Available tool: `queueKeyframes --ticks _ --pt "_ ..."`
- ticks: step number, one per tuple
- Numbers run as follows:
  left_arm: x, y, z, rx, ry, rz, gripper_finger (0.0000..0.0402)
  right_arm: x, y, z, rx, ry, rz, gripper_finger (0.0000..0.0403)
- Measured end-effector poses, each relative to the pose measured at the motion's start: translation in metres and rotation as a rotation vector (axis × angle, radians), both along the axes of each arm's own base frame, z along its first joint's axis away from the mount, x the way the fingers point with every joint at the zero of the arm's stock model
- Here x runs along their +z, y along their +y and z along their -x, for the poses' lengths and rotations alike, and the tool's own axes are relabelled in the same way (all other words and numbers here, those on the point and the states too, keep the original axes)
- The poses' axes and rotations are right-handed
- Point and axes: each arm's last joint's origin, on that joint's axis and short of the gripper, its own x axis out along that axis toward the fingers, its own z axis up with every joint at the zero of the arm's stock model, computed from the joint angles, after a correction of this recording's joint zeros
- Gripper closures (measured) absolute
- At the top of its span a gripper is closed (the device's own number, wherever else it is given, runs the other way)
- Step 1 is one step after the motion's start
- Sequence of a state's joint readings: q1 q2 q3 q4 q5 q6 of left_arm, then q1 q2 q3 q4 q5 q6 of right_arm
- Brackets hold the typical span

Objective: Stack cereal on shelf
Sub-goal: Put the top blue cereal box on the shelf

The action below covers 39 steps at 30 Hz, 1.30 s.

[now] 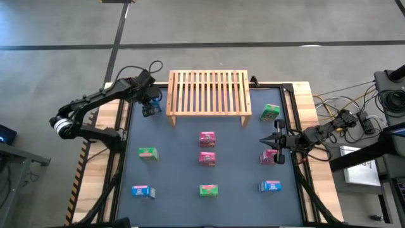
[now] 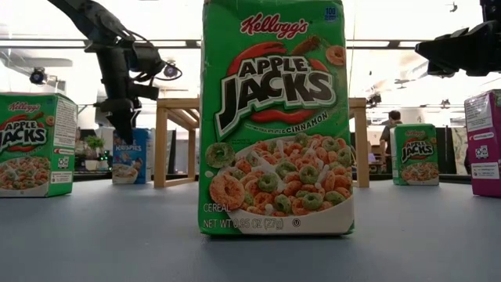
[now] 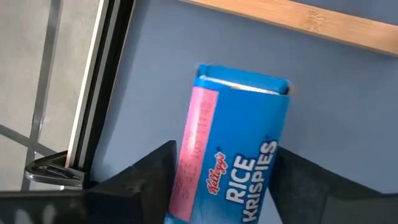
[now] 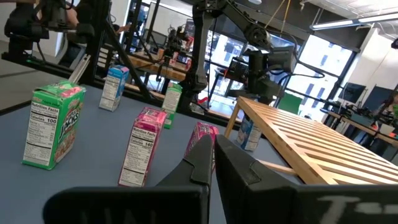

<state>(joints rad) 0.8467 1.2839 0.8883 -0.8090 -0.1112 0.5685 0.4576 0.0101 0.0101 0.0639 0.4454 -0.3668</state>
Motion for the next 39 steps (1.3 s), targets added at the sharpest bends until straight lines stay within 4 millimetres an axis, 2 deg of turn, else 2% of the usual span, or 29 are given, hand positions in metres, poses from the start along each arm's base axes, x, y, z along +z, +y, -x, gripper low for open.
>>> queueKeyframes --ticks 6,9,13,20,25,33,39 --pt "0.0 0.0 0.001 0.009 0.014 -0.012 0.024 0.0 0.0 0.0 0.0 0.0 0.0 0.0394" --pt "0.009 0.001 0.0 0.019 0.022 -0.012 0.0254 0.0 0.0 0.0 0.0 0.0 0.0 0.0394" --pt "0.035 0.003 -0.002 0.047 -0.002 -0.025 0.0265 0.0 0.0 0.0 0.0 0.0 0.0 0.0394" --pt "0.097 0.005 -0.005 0.045 -0.101 -0.07 0.0271 0.0 0.0 0.0 0.0 0.0 0.0 0.0394" --pt "0.129 0.004 -0.004 0.017 -0.152 -0.13 0.0271 0.0 0.0 0.0 0.0 0.0 0.0 0.0394" --pt "0.163 0.004 -0.008 -0.052 -0.272 -0.168 0.0271 0.0 0.0 0.0 0.0 0.0 0.0 0.0394" --pt "0.172 0.009 -0.018 -0.141 -0.387 -0.095 0.0271 0.0 0.0 0.0 0.0 0.0 0.0 0.0394"
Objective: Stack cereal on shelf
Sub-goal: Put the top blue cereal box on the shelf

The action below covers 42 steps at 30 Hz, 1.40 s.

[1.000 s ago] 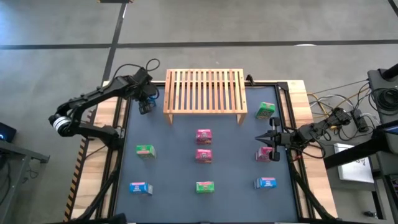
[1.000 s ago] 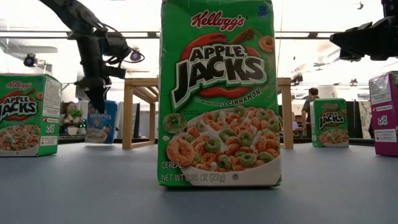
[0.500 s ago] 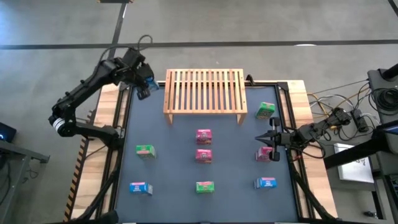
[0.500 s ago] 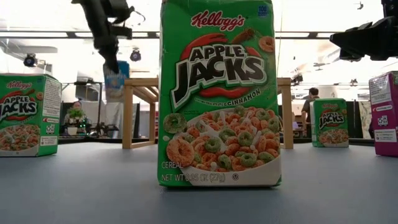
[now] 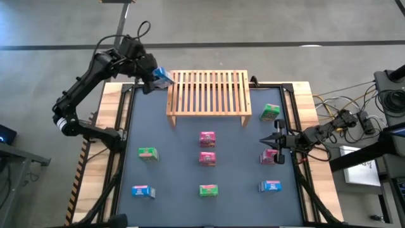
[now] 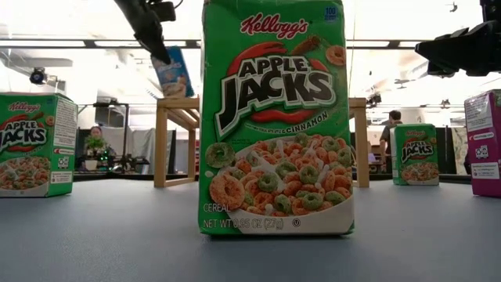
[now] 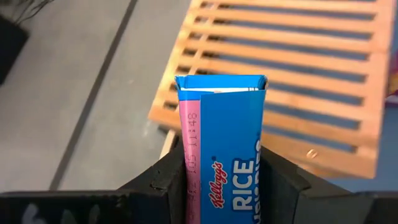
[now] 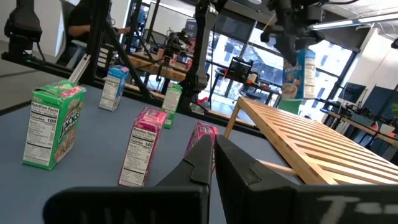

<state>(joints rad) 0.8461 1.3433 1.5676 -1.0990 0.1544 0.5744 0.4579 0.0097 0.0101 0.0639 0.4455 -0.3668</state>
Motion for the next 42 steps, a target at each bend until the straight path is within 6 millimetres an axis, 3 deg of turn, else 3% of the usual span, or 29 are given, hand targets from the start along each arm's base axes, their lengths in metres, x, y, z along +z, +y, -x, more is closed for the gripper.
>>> queueKeyframes --ticks 13,27,42 --pt "0.004 0.042 -0.038 -0.088 0.034 -0.007 0.0271 0.0 0.0 0.0 0.0 0.0 0.0 0.0394" --pt "0.009 0.083 -0.076 -0.109 0.15 0.135 0.0271 0.0 0.0 0.0 0.0 0.0 0.0 0.0394" --pt "-0.008 0.098 -0.091 -0.154 0.198 0.158 0.0271 0.0 0.0 0.0 0.0 0.0 0.0 0.0394"
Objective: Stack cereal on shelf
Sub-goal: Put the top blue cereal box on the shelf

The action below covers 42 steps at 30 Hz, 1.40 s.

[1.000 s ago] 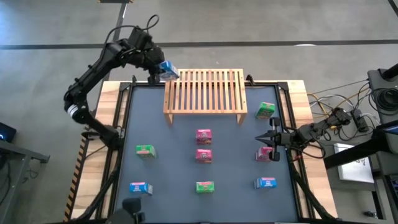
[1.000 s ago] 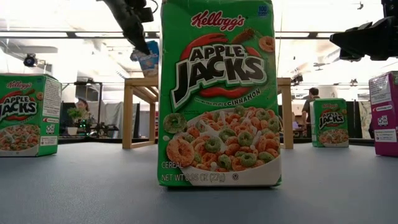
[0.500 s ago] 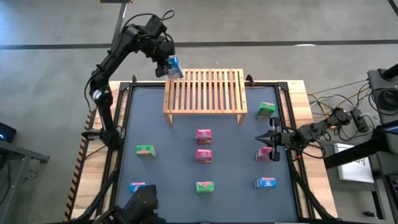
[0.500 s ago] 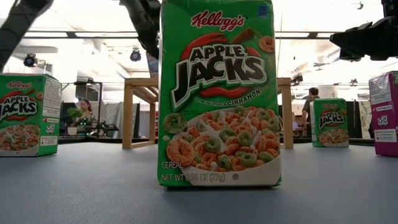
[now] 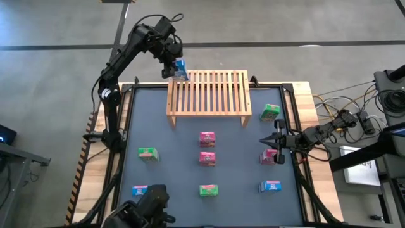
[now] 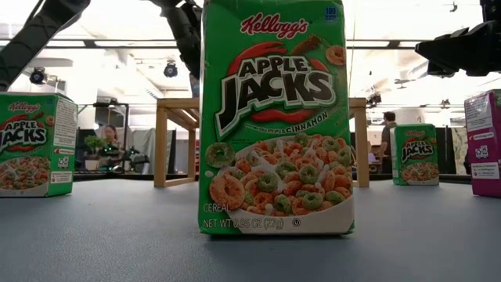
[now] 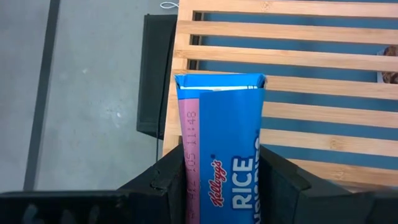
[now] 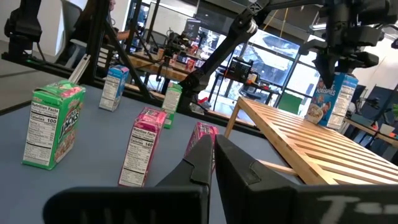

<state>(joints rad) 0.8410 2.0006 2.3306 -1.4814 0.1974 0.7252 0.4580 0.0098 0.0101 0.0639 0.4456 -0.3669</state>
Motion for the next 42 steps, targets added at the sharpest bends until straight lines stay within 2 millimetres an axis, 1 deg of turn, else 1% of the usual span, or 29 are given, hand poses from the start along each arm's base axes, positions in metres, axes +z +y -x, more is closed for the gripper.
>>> queueKeyframes --ticks 4,14,17,21,29,42 --pt "0.0 0.0 0.0 0.002 0.001 0.002 0.0258 0.0 0.0 0.0 0.0 0.0 0.0 0.0394" --pt "-0.002 0.001 0.0 0.028 0.004 0.015 0.0187 0.0 0.0 0.0 0.0 0.0 0.0 0.0394" --pt "-0.002 0.0 0.0 0.037 0.007 0.022 0.0179 0.0 0.0 0.0 0.0 0.0 0.0 0.0394" --pt "0.0 -0.001 0.001 0.051 0.006 0.021 0.0178 0.0 0.0 0.0 0.0 0.0 0.0 0.0394" --pt "0.016 -0.013 0.013 0.072 -0.002 -0.006 0.0177 0.0 0.0 0.0 0.0 0.0 0.0 0.0394" --pt "0.056 -0.048 0.043 0.184 -0.044 -0.071 0.0177 0.0 0.0 0.0 0.0 0.0 0.0 0.0394"
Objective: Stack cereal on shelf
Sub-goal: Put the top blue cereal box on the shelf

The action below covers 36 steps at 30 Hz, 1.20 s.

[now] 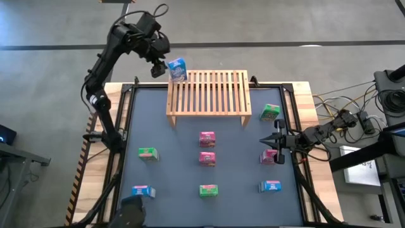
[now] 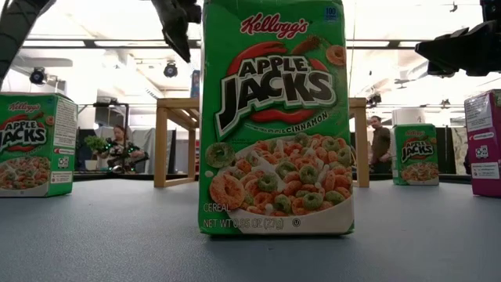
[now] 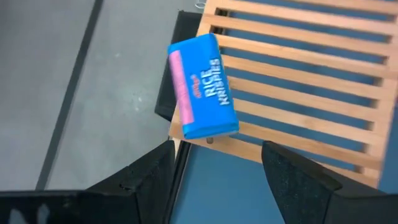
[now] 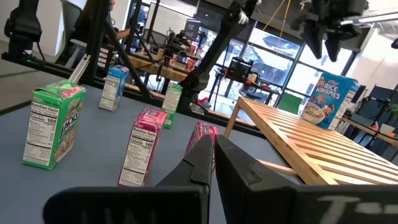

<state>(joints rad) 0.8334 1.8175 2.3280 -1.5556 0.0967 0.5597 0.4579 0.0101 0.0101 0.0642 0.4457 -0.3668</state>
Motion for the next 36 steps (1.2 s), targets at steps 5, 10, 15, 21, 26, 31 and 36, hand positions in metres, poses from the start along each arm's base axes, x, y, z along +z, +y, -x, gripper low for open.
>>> queueKeyframes --ticks 5,10,15,21,26,31,36 --pt "0.008 -0.01 0.005 0.031 -0.036 0.014 0.0177 0.0 0.0 0.0 0.0 0.0 0.0 0.0394" --pt "0.011 -0.021 0.011 -0.012 -0.151 0.036 0.0182 0.0 0.0 0.0 0.0 0.0 0.0 0.0394" --pt "-0.01 -0.038 0.026 -0.012 -0.263 -0.063 0.0199 0.0 0.0 0.0 0.0 0.0 0.0 0.0394" --pt "-0.063 -0.056 0.044 0.066 -0.544 -0.275 0.0207 0.0 0.0 0.0 0.0 0.0 0.0 0.0394" --pt "-0.11 -0.067 0.058 0.174 -0.667 -0.384 0.0208 0.0 0.0 0.0 0.0 0.0 0.0 0.0394" --pt "-0.143 -0.075 0.067 0.197 -0.708 -0.427 0.0207 0.0 0.0 0.0 0.0 0.0 0.0 0.0394" --pt "-0.16 -0.076 0.066 0.197 -0.736 -0.372 0.0175 0.0 0.0 0.0 0.0 0.0 0.0 0.0394"
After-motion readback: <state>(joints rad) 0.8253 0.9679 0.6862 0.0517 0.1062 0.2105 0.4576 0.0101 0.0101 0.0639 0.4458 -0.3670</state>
